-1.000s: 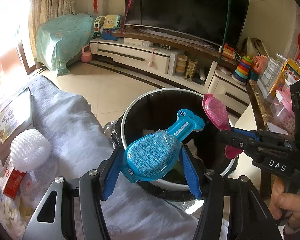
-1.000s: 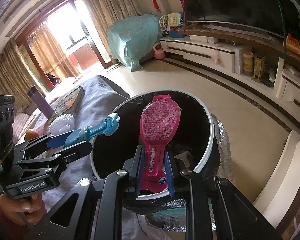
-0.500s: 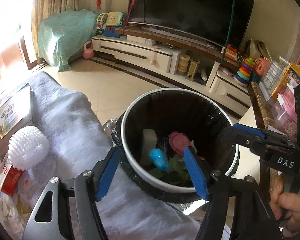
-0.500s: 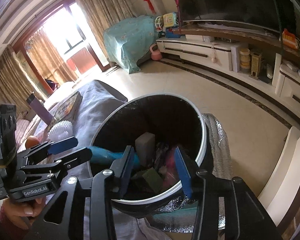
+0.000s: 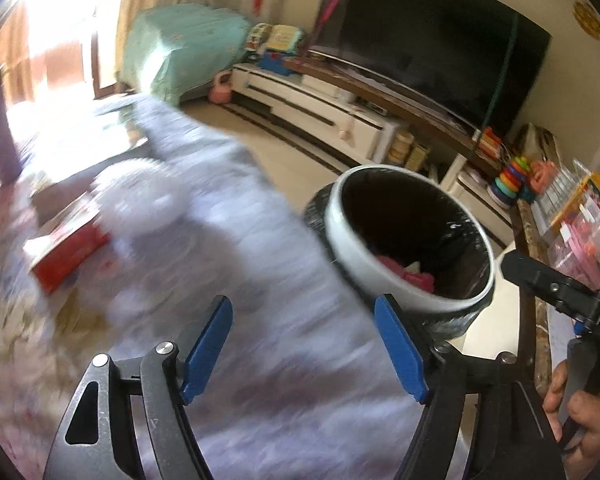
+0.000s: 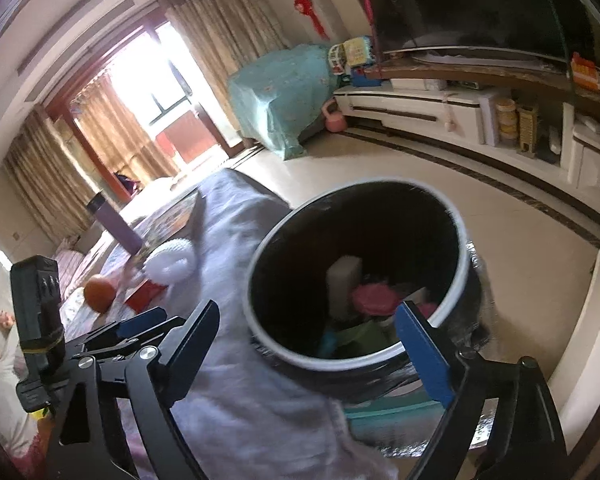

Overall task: Collect trash
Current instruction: 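Move both open tools back over the milk carton and foam sleeve on the table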

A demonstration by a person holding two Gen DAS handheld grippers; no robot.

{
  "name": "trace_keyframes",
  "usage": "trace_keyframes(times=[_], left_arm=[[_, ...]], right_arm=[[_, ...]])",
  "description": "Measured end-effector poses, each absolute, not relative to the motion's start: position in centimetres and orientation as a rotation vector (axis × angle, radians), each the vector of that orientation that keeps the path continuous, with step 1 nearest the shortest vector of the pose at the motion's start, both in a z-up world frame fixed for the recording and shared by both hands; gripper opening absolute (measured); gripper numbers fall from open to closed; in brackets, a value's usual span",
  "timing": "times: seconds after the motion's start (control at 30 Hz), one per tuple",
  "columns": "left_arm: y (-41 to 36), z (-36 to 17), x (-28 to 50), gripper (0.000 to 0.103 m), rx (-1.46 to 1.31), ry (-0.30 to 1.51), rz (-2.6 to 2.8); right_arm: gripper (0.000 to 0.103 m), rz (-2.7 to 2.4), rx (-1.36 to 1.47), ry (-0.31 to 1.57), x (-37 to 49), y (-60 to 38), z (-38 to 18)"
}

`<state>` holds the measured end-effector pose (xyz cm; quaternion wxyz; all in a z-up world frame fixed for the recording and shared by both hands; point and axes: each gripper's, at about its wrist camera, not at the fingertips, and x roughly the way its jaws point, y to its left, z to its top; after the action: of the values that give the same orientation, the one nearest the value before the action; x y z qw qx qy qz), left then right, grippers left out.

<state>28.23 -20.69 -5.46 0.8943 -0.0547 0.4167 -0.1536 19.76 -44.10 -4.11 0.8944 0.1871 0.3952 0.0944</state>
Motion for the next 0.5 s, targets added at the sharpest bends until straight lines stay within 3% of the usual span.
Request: trace_keyframes(times=[0.5], left_arm=[[-10.6,-5.4,21.6,0.074,-0.213,0.860,-0.156]], right_arm=[[0.095,0.327,0.316,0.829,18.8,-35.3,-4.1]])
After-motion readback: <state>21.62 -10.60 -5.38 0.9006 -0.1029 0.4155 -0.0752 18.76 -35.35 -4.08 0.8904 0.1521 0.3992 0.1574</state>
